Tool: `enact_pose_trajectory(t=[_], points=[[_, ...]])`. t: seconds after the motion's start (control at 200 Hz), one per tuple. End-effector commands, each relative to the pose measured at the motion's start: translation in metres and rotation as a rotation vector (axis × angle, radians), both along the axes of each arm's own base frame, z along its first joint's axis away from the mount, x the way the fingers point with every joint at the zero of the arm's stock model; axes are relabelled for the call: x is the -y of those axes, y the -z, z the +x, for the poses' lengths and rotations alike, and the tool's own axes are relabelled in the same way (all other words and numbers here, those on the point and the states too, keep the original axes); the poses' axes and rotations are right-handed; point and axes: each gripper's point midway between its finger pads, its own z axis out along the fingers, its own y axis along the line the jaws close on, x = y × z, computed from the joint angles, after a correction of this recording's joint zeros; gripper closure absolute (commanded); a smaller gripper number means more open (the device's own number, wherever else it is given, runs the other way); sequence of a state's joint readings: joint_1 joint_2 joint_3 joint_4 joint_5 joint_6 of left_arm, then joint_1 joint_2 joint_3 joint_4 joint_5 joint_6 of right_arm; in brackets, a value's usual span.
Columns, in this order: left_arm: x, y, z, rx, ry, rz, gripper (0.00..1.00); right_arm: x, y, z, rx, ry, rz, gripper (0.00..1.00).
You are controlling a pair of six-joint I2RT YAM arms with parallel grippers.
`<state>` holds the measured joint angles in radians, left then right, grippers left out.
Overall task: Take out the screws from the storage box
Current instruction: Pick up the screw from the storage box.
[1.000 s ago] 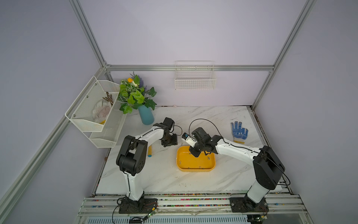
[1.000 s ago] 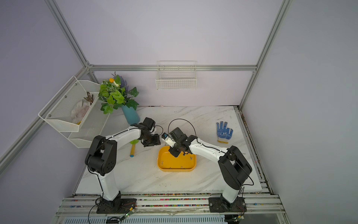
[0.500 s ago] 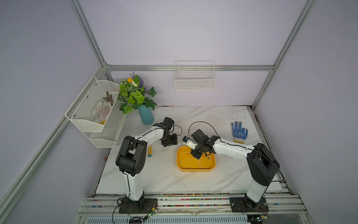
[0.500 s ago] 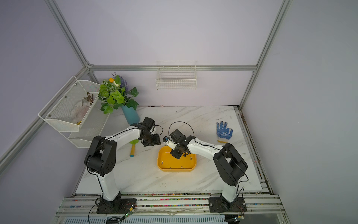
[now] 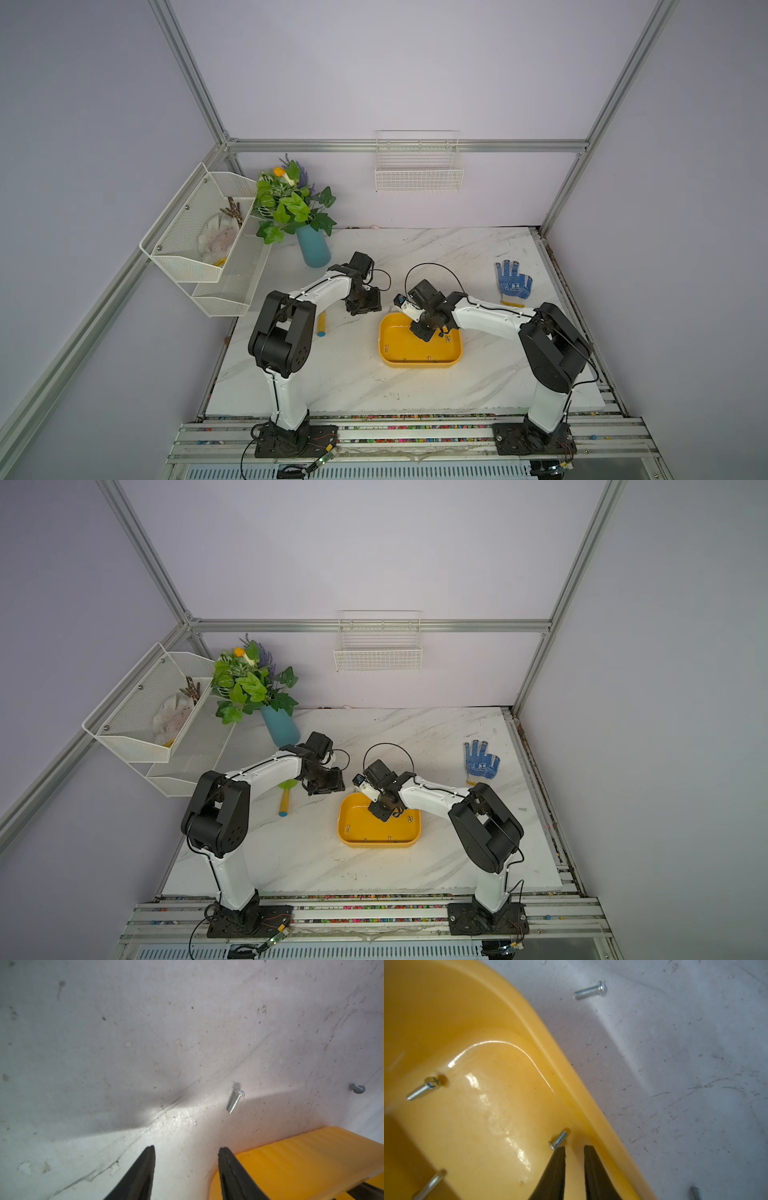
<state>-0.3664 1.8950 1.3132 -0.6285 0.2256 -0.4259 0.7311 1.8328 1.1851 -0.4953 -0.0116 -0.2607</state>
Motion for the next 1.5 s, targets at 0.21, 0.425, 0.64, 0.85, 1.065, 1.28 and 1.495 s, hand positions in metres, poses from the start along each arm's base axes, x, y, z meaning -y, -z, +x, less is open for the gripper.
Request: enact_pose_trajectory(t=[0.21,0.425,0.64,0.85,1.065,1.28,1.495], points=[[-0.006,0.014,-0.014,-0.046,0.01,0.005,0.46,-0.012,0.011,-0.013,-0.122,0.061,0.06,0.72],[-0.007,0.014,-0.015,-0.046,0.01,0.01,0.46,-0.003,0.019,-0.015,-0.115,0.074,0.028,0.72],[-0.007,0.014,-0.015,-0.047,0.011,0.013,0.46,0.002,0.023,-0.014,-0.101,0.084,0.006,0.72],[-0.007,0.015,-0.016,-0.05,0.013,0.012,0.46,0.003,0.027,-0.008,-0.087,0.105,-0.01,0.75],[-0.007,0.016,-0.017,-0.054,0.016,0.014,0.46,-0.003,0.024,-0.007,-0.079,0.097,0.01,0.73],[-0.006,0.017,-0.018,-0.059,0.017,0.009,0.46,-0.008,0.027,-0.011,-0.094,0.083,0.011,0.7],[-0.008,0.019,-0.018,-0.062,0.02,0.016,0.46,-0.014,0.028,-0.016,-0.103,0.06,0.018,0.69]])
